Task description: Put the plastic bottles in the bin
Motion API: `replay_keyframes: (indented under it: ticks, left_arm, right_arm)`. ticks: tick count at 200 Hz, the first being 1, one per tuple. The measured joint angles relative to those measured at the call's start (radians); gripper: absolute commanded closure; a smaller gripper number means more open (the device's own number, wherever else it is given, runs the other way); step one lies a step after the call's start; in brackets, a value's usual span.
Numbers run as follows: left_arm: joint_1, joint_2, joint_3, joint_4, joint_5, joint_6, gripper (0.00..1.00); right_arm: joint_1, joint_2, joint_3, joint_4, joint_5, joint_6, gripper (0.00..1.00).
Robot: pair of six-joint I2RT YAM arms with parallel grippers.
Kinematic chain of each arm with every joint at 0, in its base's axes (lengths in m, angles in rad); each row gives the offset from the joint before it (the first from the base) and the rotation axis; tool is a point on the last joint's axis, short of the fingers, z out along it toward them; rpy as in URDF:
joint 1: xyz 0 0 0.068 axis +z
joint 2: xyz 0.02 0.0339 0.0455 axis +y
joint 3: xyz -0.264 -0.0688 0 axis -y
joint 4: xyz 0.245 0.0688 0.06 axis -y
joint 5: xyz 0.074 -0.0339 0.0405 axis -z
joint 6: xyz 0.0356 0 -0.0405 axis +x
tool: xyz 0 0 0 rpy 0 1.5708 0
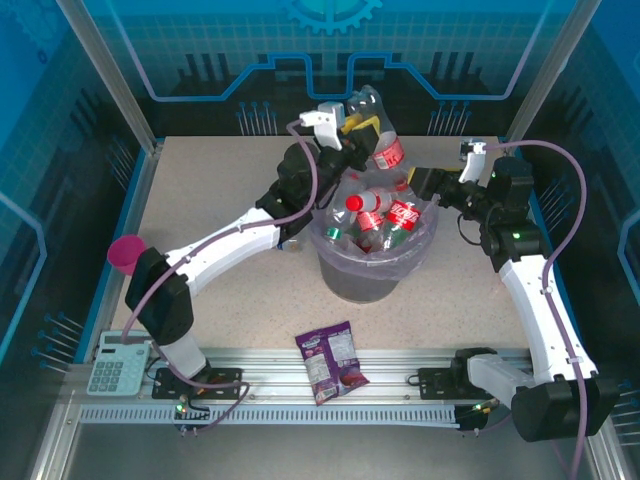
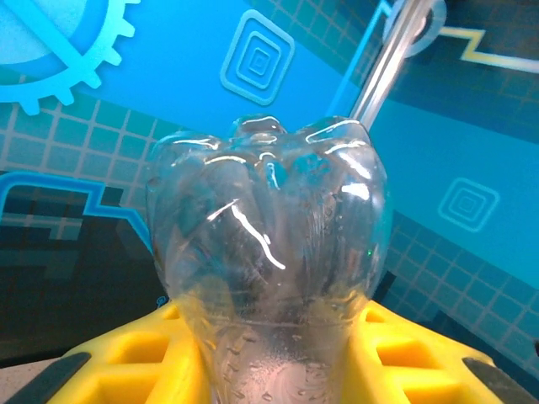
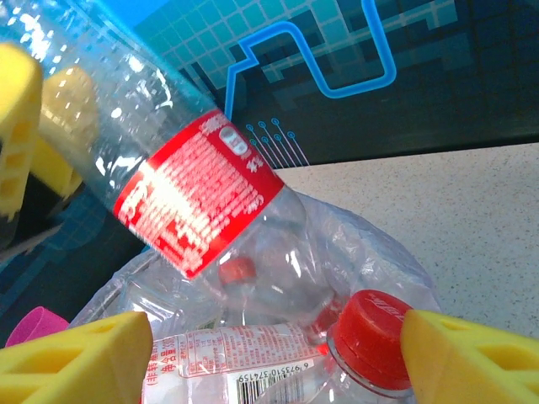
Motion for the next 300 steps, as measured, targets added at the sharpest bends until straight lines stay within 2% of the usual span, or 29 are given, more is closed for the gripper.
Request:
replay_keyframes:
  ticks: [45, 83, 122, 175, 248, 300]
  left_arm:
    - [-0.056, -0.032, -0.181, 0.177, -0.043, 0.062, 0.8]
    - [-0.112, -0.093, -0.227, 0.193, -0.103, 0.141, 0.79]
    - [-0.144, -0.143, -0.234, 0.142, -0.14, 0.188, 0.79]
    - [-0.155, -0.17, -0.241, 0.091, -0.192, 0.172, 0.8]
    - [-0.175, -0.408, -0.237, -0.18, -0.232, 0.108, 0.8]
    - [-0.175, -0.338, -0.168, -0.203, -0.244, 0.114, 0.8]
  right_arm:
    - [-0.006, 0.0, 0.0, 0.003, 0.0, 0.0, 0.22]
    - [-0.006, 0.001, 0.0, 0.008, 0.001, 0.0, 0.22]
    - [-0.006, 0.011, 0.0, 0.016, -0.001, 0.0, 0.22]
    - [-0.006, 0.013, 0.01, 0.008, -0.003, -0.004, 0.22]
    - [-0.006, 0.023, 0.026, -0.002, -0.024, -0.012, 0.22]
    - [-0.003, 0.038, 0.027, -0.004, -0.026, -0.012, 0.22]
